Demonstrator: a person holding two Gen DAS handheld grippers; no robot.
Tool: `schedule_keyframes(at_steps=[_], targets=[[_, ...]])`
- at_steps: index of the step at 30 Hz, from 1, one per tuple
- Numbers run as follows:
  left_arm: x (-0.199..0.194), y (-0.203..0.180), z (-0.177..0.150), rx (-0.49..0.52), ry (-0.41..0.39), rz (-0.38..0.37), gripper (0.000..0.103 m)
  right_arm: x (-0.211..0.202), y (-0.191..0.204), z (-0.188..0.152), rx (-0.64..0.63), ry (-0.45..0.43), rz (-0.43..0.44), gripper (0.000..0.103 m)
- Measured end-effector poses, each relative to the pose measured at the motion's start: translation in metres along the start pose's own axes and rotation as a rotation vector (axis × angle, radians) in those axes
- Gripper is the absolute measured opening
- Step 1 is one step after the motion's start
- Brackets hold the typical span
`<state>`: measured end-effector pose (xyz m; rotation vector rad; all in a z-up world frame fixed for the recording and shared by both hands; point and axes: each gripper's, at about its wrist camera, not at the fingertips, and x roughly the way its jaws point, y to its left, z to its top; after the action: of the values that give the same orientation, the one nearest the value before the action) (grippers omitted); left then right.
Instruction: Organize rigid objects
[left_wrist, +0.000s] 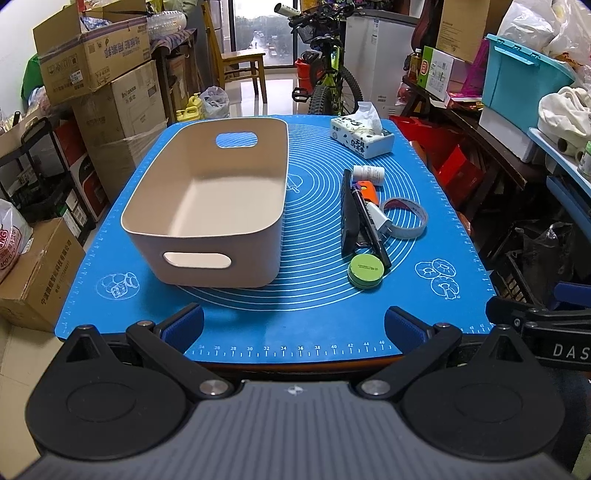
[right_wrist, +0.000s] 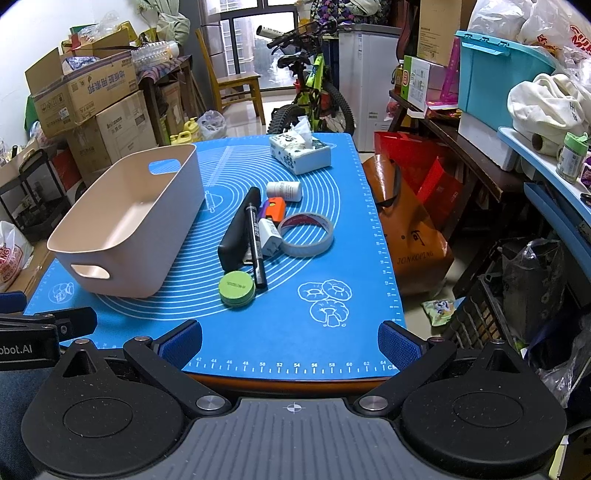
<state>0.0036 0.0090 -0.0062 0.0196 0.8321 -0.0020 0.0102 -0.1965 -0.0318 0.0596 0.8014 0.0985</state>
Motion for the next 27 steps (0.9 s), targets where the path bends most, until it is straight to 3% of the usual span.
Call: schedule_keyframes(at_steps=[14, 27], targets=[[-0.002, 0.002, 0.003, 0.005, -0.006, 0.003, 0.103, -0.002, 0.000, 0.004, 0.000, -0.006, -0.005, 0.100], [-0.013, 0.012, 0.027, 0.039, -0.050, 0.032, 0.103, -0.006, 0.008, 0.023, 0.023, -0.058, -0.007, 0.100]])
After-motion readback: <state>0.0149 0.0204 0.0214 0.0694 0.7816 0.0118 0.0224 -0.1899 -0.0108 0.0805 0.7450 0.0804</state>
